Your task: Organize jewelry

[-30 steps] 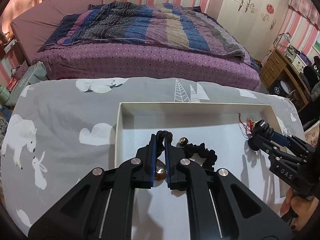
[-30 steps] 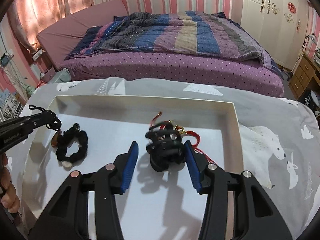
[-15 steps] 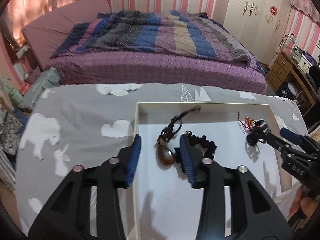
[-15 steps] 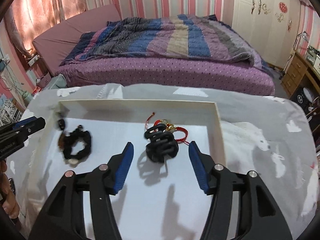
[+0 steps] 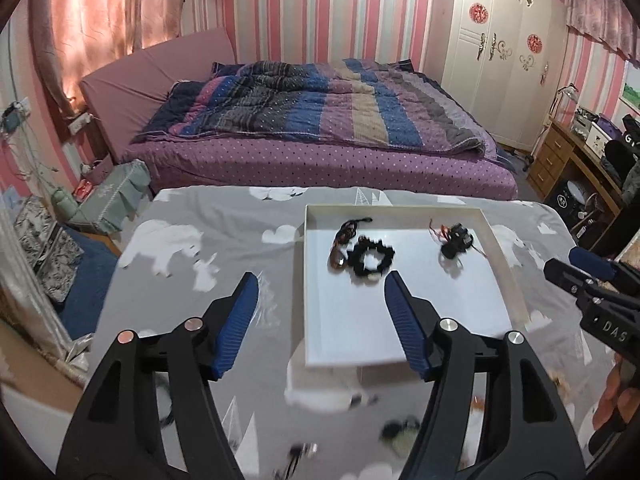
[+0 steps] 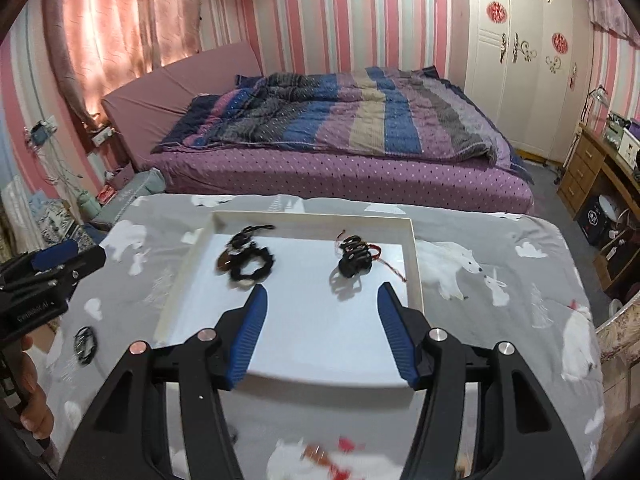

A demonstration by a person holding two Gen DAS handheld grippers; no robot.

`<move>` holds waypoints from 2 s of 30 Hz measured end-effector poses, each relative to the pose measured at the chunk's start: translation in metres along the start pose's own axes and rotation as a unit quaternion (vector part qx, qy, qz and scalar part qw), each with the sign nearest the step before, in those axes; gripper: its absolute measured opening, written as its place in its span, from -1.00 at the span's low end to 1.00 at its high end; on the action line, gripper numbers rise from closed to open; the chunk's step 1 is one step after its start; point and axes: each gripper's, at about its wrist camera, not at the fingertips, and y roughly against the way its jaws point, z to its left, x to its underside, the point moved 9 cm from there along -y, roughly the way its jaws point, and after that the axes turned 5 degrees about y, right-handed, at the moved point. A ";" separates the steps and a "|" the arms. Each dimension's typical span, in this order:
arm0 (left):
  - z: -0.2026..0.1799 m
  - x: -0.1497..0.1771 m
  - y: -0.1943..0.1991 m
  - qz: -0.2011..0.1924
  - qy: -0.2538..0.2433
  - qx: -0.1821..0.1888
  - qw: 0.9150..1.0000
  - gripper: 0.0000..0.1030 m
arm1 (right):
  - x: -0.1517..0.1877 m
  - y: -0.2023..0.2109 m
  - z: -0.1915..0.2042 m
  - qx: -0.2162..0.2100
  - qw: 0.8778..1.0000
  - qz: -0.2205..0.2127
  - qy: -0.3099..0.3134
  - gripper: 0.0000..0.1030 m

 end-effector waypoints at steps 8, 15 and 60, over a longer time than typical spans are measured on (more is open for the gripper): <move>0.015 0.051 0.062 -0.012 0.004 -0.007 1.000 0.66 | 0.042 0.064 0.013 0.002 1.000 -0.022 0.005 0.41; 0.026 0.109 0.077 -0.001 0.008 0.010 1.000 0.90 | 0.097 0.082 0.018 -0.001 1.000 -0.021 -0.005 0.41; 0.051 0.208 -0.039 0.072 -0.009 -0.002 0.997 0.79 | 0.208 -0.021 -0.008 0.038 0.998 0.046 0.001 0.41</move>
